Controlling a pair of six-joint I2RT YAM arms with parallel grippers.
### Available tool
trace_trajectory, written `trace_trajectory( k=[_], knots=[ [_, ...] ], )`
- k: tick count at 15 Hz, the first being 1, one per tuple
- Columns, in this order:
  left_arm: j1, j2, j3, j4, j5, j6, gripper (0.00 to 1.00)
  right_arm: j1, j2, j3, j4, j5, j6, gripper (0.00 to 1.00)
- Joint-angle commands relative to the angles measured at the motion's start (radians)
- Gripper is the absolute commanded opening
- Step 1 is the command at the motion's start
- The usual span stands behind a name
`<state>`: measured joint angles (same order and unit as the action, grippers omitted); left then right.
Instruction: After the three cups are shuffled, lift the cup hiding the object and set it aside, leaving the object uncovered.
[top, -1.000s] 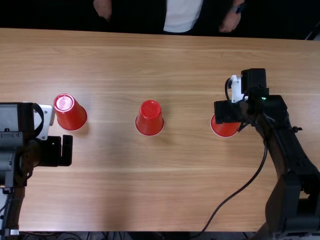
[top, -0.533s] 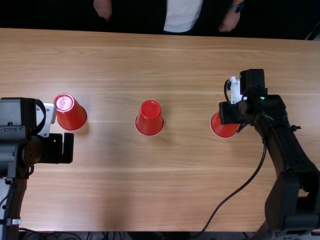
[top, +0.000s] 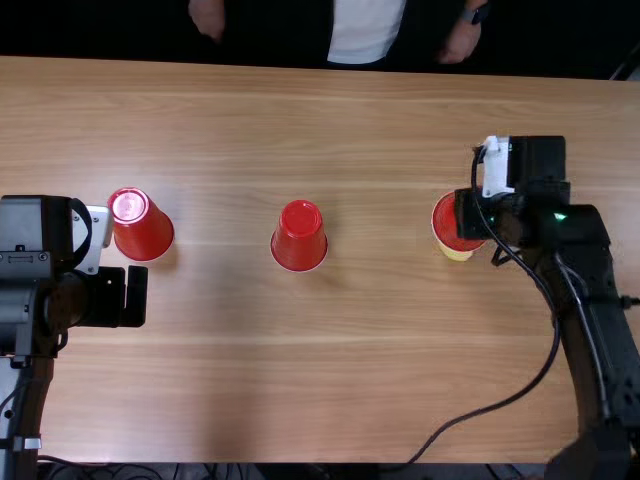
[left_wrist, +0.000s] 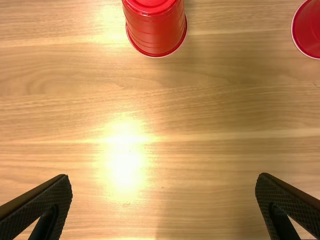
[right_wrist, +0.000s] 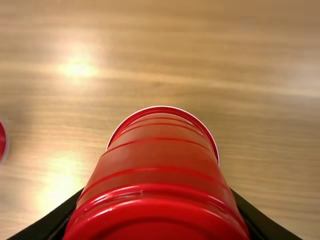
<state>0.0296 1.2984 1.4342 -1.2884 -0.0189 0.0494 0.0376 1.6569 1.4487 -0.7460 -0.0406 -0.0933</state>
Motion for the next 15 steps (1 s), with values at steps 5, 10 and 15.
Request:
trace_trajectory(
  k=[5,10,15],
  knots=[
    [-0.003,-0.004,0.006,0.000,0.002,0.010,1.00,-0.163,-0.138,-0.022,0.001,0.007,0.005,0.00],
    [-0.008,-0.001,0.011,0.000,0.010,0.010,1.00,-0.295,-0.178,-0.195,0.018,0.006,0.007,0.01],
    [-0.007,-0.004,0.011,-0.004,0.008,0.008,1.00,-0.386,-0.163,-0.304,0.018,0.002,-0.010,0.03]
  ],
)
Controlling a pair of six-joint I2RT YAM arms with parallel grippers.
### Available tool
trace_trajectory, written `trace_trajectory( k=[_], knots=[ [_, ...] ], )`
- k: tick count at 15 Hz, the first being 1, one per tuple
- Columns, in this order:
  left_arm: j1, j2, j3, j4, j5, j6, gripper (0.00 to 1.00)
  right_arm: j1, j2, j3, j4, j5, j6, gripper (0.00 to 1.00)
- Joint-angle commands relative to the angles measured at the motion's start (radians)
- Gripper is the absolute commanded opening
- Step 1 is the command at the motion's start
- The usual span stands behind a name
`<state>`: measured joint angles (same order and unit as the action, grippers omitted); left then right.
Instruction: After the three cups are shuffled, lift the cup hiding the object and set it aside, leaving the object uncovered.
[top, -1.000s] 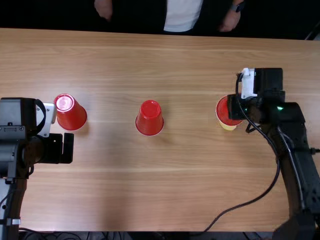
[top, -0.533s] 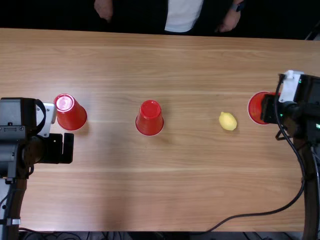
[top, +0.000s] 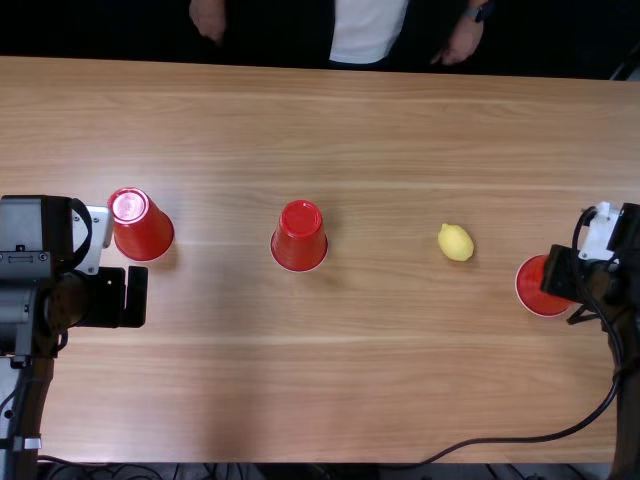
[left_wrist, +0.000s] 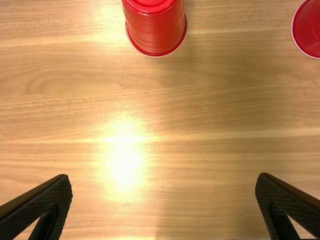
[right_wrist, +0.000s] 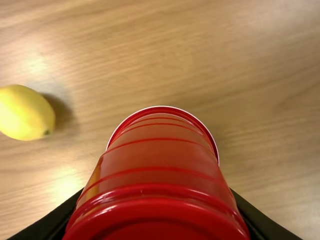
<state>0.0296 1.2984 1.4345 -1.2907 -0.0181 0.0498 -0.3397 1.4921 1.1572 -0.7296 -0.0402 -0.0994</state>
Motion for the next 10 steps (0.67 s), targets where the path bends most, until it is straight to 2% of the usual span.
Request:
trace_trajectory(
  k=[1,4,5,6,8,9,10],
  knots=[
    [-0.007,-0.004,0.010,-0.002,0.007,0.007,1.00,-0.009,0.020,-0.024,0.003,0.002,-0.004,0.05],
    [-0.008,-0.004,0.009,-0.002,0.002,0.007,1.00,-0.007,0.069,-0.034,0.005,-0.004,-0.002,0.11],
    [-0.008,-0.004,0.009,-0.002,0.002,0.007,1.00,-0.007,0.083,-0.039,0.022,-0.004,-0.002,0.17],
    [-0.007,-0.004,0.007,-0.002,0.002,0.005,1.00,-0.007,0.106,-0.044,0.049,-0.002,-0.002,0.31],
    [-0.008,-0.004,0.007,-0.002,0.002,0.004,1.00,-0.005,0.126,-0.056,0.086,0.000,-0.002,0.85],
    [-0.007,-0.004,0.007,-0.002,0.002,0.000,1.00,-0.005,0.126,-0.054,0.088,0.002,-0.004,1.00],
    [-0.007,-0.005,0.007,0.000,0.002,-0.002,1.00,-0.005,0.126,-0.054,0.088,0.002,-0.004,1.00]
  ],
)
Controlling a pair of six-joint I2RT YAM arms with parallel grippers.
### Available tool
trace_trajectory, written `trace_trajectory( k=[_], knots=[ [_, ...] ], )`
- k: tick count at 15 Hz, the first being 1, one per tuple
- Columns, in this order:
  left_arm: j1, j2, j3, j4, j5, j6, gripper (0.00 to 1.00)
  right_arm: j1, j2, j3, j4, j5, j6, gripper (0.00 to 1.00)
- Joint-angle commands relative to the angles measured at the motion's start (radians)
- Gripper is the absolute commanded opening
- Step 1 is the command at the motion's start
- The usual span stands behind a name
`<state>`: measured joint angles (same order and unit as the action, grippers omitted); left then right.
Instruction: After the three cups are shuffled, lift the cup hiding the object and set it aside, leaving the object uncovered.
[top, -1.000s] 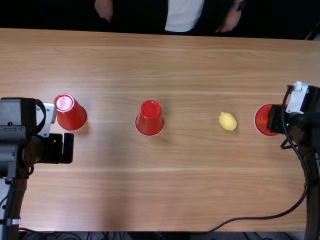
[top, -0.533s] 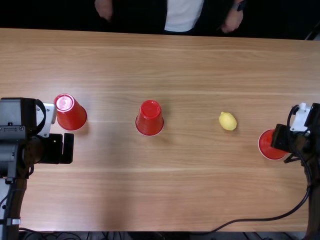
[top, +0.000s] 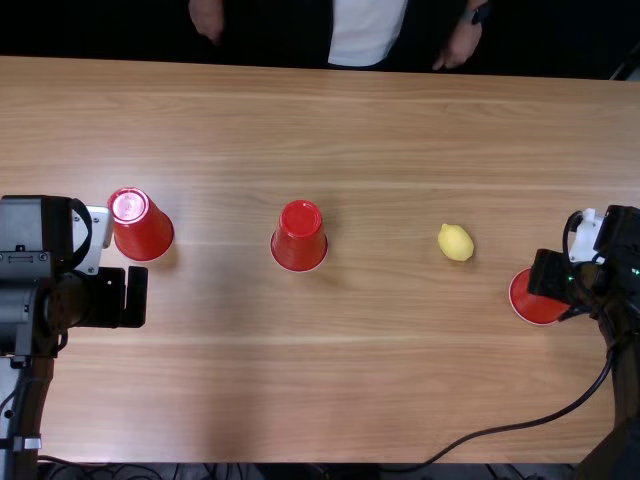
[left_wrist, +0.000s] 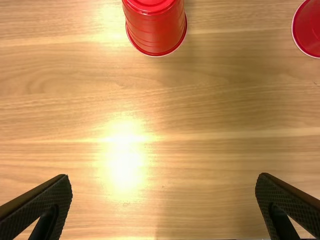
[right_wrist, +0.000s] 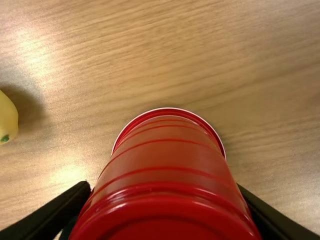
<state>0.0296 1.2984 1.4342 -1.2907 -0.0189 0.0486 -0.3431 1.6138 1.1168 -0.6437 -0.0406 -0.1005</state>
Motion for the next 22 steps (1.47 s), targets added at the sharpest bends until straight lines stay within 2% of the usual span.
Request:
trace_trajectory(
  k=[1,4,8,10,12,15,18,22],
  knots=[
    [-0.007,-0.005,0.008,-0.002,0.002,-0.001,1.00,0.000,0.001,-0.012,0.002,0.002,-0.003,1.00],
    [-0.003,-0.007,0.008,-0.002,0.002,-0.003,1.00,0.006,-0.012,0.011,0.002,-0.002,-0.001,1.00],
    [0.001,-0.031,0.006,0.000,0.002,-0.003,1.00,0.026,-0.183,0.110,-0.005,-0.004,0.001,1.00],
    [0.004,-0.037,0.005,-0.002,0.002,-0.003,1.00,0.125,-0.195,0.156,-0.016,-0.002,-0.003,1.00],
    [0.006,-0.053,0.002,-0.002,0.002,-0.003,1.00,0.193,-0.196,0.155,-0.020,-0.004,-0.001,1.00],
    [0.007,-0.110,-0.026,-0.002,0.002,-0.003,1.00,0.306,-0.290,0.100,-0.095,-0.005,0.016,1.00],
    [0.007,-0.172,-0.081,-0.002,0.002,-0.003,1.00,0.375,-0.359,0.015,-0.108,-0.005,0.056,1.00],
    [0.007,-0.225,-0.097,-0.002,0.002,-0.004,1.00,0.380,-0.437,0.006,-0.189,-0.005,0.062,1.00]
  ],
)
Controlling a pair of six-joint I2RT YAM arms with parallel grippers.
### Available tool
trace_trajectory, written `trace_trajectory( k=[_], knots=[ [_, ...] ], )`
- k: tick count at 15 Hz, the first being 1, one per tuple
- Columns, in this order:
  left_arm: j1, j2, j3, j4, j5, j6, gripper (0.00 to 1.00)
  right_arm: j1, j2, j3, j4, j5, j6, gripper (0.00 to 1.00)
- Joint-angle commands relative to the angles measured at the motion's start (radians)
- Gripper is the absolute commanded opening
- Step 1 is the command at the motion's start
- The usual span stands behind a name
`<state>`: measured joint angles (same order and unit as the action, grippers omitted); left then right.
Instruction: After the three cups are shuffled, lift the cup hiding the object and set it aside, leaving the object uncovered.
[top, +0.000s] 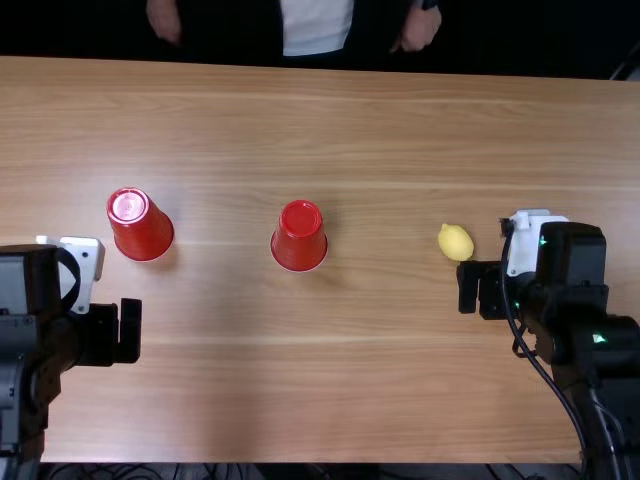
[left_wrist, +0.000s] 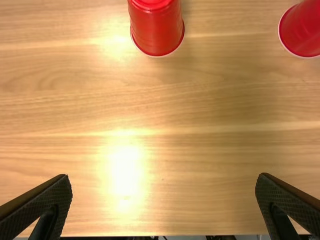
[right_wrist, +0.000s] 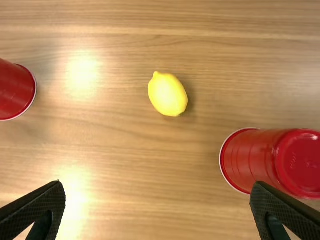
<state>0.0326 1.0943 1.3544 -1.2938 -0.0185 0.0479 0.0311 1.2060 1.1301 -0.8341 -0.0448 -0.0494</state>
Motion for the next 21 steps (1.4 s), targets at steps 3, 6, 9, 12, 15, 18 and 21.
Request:
trace_trajectory(
  k=[3,6,9,12,15,18,21],
  knots=[
    [0.006,-0.119,-0.086,0.003,0.006,-0.004,1.00,0.004,-0.198,-0.064,-0.058,-0.001,0.013,1.00],
    [0.006,-0.278,-0.225,0.013,0.007,-0.024,1.00,0.003,-0.410,-0.173,-0.054,0.001,0.014,1.00],
    [0.006,-0.471,-0.360,0.099,0.006,-0.092,1.00,-0.005,-0.625,-0.296,-0.043,0.004,0.031,1.00],
    [0.001,-0.711,-0.564,0.151,0.004,-0.098,1.00,-0.030,-0.832,-0.424,-0.047,0.012,0.057,1.00],
    [0.003,-0.924,-0.745,0.199,0.009,-0.098,1.00,-0.105,-0.993,-0.547,-0.047,0.014,0.048,1.00],
    [0.003,-1.094,-0.865,0.245,0.019,-0.098,1.00,-0.112,-1.206,-0.630,-0.043,0.014,0.040,1.00],
    [0.003,-1.094,-0.948,0.366,0.013,-0.092,1.00,-0.111,-1.206,-0.690,-0.010,0.015,0.002,1.00]
  ],
)
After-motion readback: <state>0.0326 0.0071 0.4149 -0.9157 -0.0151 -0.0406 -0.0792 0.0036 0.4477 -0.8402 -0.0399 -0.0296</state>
